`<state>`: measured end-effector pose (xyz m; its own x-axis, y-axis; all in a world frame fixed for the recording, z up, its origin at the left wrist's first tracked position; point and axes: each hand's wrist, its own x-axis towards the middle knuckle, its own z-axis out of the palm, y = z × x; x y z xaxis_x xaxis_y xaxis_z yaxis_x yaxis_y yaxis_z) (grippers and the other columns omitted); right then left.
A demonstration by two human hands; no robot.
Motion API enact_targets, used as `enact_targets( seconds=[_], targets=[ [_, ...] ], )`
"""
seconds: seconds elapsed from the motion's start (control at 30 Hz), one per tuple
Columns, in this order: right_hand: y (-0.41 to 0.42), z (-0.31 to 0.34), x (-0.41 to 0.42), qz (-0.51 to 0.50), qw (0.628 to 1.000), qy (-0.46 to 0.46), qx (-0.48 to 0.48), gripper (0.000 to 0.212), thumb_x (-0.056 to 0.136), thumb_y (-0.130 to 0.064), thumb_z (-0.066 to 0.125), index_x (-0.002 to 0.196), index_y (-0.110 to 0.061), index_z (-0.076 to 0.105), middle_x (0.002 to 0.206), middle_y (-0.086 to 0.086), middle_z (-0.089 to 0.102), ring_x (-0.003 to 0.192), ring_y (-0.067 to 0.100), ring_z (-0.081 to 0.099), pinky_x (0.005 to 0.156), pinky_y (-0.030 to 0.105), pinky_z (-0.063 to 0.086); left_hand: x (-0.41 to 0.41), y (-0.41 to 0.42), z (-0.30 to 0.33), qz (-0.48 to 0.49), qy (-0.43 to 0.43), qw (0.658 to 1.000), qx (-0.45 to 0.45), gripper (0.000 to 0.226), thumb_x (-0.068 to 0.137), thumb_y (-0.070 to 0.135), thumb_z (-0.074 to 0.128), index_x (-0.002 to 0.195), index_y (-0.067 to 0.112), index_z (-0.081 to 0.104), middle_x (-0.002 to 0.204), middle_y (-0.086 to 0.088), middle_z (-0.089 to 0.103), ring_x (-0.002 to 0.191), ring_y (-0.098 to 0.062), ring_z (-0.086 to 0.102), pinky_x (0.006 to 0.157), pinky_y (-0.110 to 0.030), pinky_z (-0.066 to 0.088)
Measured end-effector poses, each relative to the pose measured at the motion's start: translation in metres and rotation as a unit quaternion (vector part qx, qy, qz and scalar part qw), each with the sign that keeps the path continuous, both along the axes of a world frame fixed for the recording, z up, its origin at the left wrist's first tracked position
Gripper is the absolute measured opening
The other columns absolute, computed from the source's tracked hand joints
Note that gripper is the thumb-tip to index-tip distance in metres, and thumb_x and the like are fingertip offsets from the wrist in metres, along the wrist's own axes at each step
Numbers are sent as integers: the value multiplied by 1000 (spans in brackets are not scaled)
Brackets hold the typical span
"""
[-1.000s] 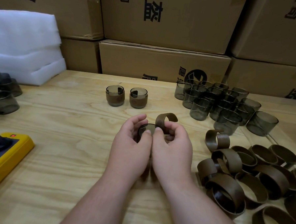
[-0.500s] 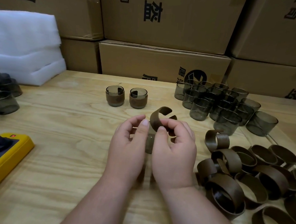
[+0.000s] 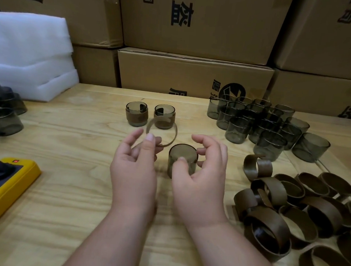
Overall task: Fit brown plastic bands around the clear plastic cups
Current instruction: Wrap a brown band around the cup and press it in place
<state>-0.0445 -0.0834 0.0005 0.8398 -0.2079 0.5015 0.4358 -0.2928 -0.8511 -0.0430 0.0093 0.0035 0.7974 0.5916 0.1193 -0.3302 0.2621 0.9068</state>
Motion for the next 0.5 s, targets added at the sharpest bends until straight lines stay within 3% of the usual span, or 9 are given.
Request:
enact_targets(
  seconds=[0.1,0.2,0.37,0.5],
  targets=[
    [-1,-3,4,13,995,96,-30,52,84,-16,64,121,-44,39,125,-24,42,128,8,40,111,39,39,-1,1,3,-6,3,999,-47,8,104,23,58,110,24,63,90,1,79,83,-16,76,78,-30,53],
    [-3,-4,6,8,994,107,-34,57,86,-17,65,131,-41,40,129,-22,43,131,8,38,115,39,36,-2,0,3,-8,12,999,-52,13,105,24,54,100,23,66,85,0,78,68,-12,67,72,-30,52],
    [-3,-1,1,23,1000,0,-3,51,82,-36,57,132,-39,51,127,-33,49,131,5,45,112,22,36,-2,0,1,-17,2,1000,-15,23,94,34,57,86,20,74,74,2,67,63,-13,53,66,-30,45],
    [-1,0,-2,53,995,-74,-31,45,84,-39,53,123,-24,70,119,-27,61,123,4,54,109,34,44,-4,-1,2,-36,-12,999,-2,31,96,32,57,76,23,80,69,1,63,66,-15,51,64,-32,45]
  ],
)
